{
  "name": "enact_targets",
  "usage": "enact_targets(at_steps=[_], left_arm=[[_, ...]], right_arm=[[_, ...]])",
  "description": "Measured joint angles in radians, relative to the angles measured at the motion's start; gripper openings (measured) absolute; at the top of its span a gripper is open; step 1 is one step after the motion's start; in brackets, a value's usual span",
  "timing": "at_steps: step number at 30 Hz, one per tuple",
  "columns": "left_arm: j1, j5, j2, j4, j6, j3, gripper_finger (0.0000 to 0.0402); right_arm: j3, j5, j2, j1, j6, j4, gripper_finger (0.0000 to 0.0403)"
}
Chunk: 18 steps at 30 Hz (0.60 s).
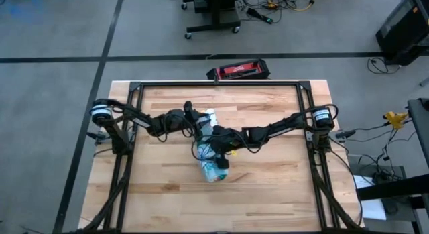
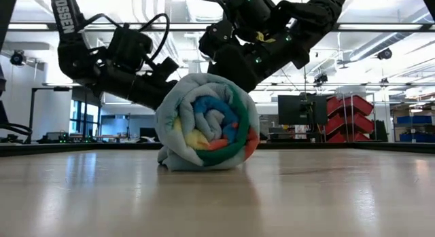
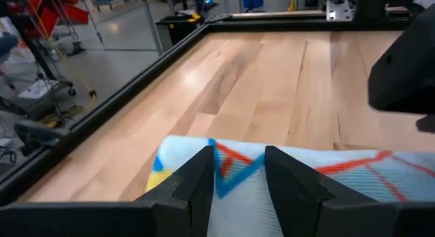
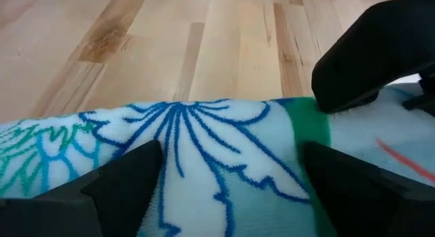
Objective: Roll towel
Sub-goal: Roll the green multi-color dinosaur print towel
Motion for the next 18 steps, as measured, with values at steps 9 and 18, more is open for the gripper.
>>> enact_targets(at_steps=[9, 18], left_arm=[[-0.006, 0.0, 0.045, 0.074, -0.03, -0.033, 0.0116], [-0.009, 0.0, 0.065, 0.098, -0.039, -0.035, 0.0116]], right_arm=[[-0.004, 0.029, -0.035, 0.088, -0.014, 0.023, 0.0348], [-0.006, 0.026, 0.03, 0.132, 0.021, 0.11, 0.0348]])
